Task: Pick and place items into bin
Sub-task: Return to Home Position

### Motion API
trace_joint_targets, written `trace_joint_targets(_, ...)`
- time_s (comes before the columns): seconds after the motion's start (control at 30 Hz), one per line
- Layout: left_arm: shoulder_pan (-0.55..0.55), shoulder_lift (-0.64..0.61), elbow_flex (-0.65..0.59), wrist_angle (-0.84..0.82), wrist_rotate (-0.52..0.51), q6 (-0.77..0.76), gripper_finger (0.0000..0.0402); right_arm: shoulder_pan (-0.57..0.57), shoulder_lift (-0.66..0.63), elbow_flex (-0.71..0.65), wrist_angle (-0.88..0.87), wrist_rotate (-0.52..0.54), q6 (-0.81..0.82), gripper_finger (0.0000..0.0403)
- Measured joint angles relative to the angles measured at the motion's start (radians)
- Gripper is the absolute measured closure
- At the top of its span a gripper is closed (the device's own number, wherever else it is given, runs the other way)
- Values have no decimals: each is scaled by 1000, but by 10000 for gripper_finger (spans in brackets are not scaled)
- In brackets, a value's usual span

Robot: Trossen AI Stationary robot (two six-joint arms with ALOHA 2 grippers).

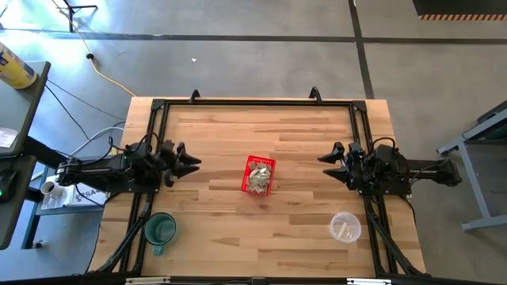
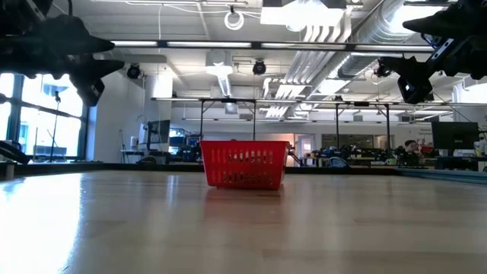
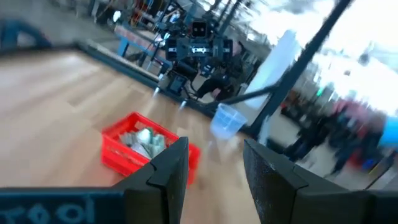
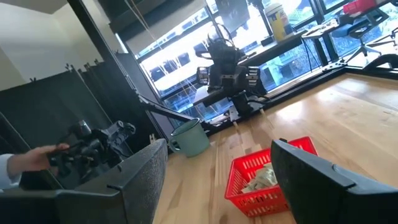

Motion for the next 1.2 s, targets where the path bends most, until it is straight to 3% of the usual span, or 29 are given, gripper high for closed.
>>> trace_joint_targets(0.23, 0, 17, -1, -14, -72, 324, 213, 1, 0, 0, -2, 0, 0, 125)
trace_joint_targets(0.5, 0, 17, -1, -15, -80, 716, 213, 60, 0, 0, 12, 0, 0, 125)
trace_joint_targets(0.8, 0, 17, -2, -18, -97, 746, 213, 64, 5, 0, -26, -1, -9, 126)
trace_joint_targets(0.93, 0, 17, -2, -19, -97, 747, 213, 64, 10, 1, -111, 87, -195, 126)
trace_joint_targets(1.2, 0, 17, -2, -18, -97, 747, 213, 59, 20, 2, -108, 194, -359, 126)
